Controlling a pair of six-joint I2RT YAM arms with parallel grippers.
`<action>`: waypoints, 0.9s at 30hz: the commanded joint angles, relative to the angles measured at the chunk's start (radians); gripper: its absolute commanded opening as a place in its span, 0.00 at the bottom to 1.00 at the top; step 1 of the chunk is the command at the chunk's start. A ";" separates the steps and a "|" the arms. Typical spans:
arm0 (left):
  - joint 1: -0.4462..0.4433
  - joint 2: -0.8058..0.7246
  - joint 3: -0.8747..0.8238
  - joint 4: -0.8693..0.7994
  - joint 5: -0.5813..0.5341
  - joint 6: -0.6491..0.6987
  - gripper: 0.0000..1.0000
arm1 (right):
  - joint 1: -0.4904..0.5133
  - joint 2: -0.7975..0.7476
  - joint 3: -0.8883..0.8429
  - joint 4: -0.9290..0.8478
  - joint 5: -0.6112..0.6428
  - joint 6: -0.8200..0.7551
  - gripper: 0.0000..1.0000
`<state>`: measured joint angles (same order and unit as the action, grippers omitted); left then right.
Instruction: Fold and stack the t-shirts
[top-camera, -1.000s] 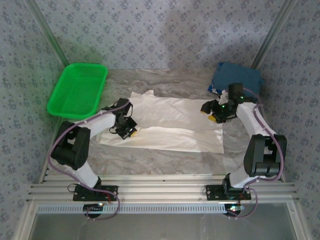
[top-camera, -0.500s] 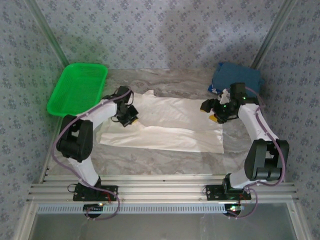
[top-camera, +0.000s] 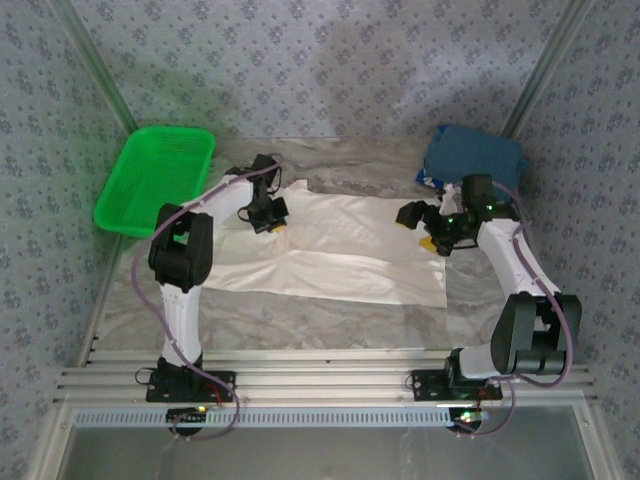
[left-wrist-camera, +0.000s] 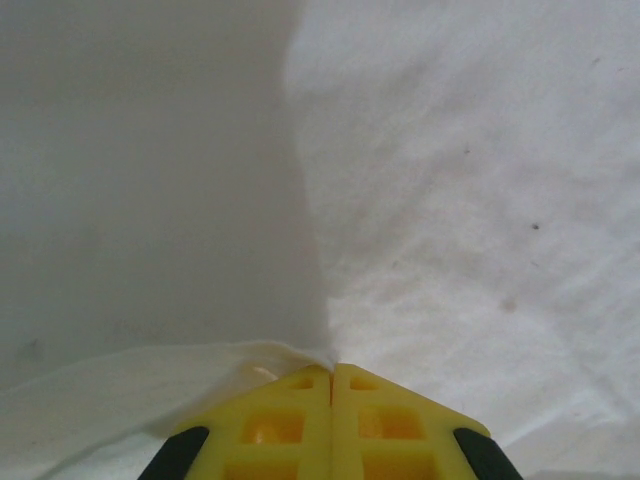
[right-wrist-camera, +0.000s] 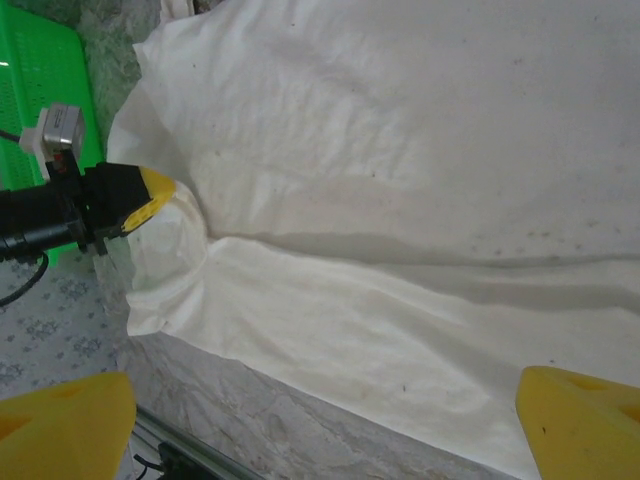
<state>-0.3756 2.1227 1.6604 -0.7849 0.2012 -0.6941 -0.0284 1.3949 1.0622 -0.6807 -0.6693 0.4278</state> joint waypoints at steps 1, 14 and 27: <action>-0.014 0.044 0.097 -0.086 0.018 0.113 0.00 | 0.002 -0.021 -0.017 -0.011 -0.023 -0.012 1.00; -0.023 0.122 0.227 -0.158 0.006 0.187 0.41 | 0.028 -0.005 -0.028 -0.018 -0.008 -0.012 1.00; 0.023 -0.341 -0.179 -0.025 -0.096 -0.066 0.80 | 0.127 0.040 -0.114 -0.023 0.139 0.026 1.00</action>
<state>-0.3775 1.8458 1.5997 -0.8314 0.1383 -0.6819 0.0841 1.4162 0.9752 -0.7010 -0.5858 0.4313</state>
